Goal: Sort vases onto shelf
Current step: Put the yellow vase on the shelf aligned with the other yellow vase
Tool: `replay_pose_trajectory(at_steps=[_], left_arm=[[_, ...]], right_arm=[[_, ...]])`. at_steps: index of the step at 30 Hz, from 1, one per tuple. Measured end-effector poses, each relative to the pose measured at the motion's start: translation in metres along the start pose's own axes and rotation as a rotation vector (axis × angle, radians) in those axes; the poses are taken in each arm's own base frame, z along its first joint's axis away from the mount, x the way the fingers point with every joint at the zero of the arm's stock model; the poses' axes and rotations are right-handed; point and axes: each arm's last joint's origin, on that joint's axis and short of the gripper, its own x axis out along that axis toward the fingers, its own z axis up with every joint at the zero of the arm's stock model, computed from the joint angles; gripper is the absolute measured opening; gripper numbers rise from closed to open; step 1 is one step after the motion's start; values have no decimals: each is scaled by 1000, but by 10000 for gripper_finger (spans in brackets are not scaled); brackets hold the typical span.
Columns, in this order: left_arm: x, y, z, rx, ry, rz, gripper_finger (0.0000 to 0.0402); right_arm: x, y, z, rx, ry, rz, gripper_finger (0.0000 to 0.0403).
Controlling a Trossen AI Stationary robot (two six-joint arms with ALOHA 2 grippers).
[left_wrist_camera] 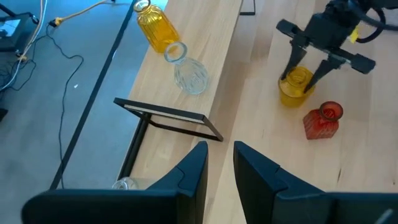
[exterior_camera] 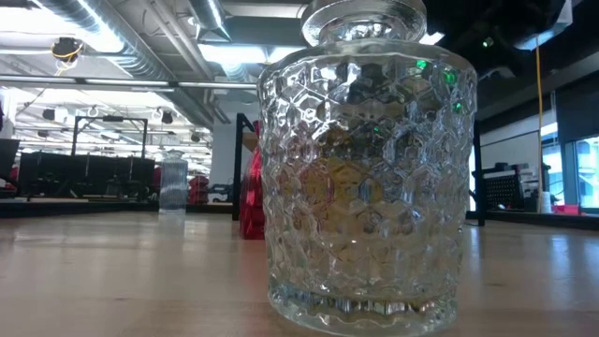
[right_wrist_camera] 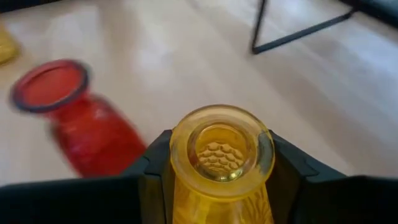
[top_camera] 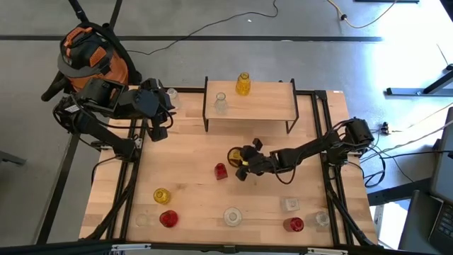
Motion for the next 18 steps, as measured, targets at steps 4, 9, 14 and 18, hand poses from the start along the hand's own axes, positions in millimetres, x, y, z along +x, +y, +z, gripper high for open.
replay_pose_trajectory(at_steps=[4,9,14,18], left_arm=[[0,0,0,0,0,0,69],[0,1,0,5,1,3,69],[2,5,1,-15,8,22,69],[4,9,1,-32,15,29,69]], right_arm=[[-7,2,19,50,-103,-43,146],[-26,3,56,59,-236,-104,146],[-45,-11,88,70,-349,-231,146],[-47,-39,106,106,-371,-293,146]])
